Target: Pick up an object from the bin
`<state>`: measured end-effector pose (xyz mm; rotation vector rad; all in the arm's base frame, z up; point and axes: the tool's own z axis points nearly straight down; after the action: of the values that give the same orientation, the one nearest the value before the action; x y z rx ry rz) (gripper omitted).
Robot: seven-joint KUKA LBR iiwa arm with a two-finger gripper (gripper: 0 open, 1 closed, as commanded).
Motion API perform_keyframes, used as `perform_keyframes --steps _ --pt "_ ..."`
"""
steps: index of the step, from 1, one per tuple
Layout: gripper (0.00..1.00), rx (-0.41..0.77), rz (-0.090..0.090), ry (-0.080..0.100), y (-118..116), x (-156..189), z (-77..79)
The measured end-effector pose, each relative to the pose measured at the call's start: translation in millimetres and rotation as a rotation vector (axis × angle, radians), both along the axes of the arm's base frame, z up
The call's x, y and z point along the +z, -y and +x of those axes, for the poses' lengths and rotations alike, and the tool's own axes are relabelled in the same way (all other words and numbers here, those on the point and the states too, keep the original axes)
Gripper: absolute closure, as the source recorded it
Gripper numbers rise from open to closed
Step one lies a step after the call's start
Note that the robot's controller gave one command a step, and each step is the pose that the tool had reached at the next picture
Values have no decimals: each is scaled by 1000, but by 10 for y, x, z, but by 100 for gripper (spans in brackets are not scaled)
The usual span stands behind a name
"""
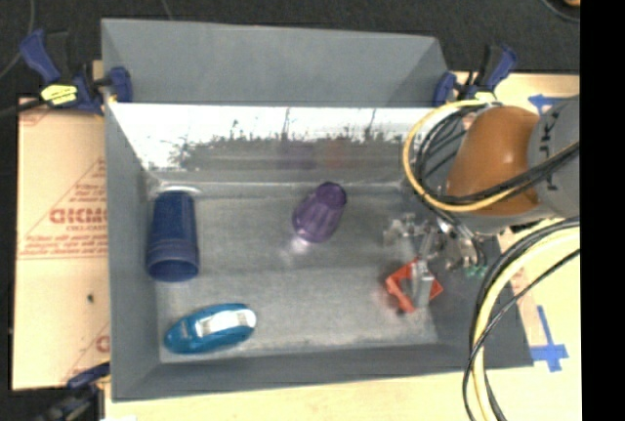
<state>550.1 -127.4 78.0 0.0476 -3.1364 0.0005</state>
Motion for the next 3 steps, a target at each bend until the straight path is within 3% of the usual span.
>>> perform_keyframes --steps 1,2,3 --pt "100 -28 -4 19 -147 30 -89" --pt "100 -27 -4 19 -146 30 -89" --pt "100 -26 -6 24 -70 678 -236"
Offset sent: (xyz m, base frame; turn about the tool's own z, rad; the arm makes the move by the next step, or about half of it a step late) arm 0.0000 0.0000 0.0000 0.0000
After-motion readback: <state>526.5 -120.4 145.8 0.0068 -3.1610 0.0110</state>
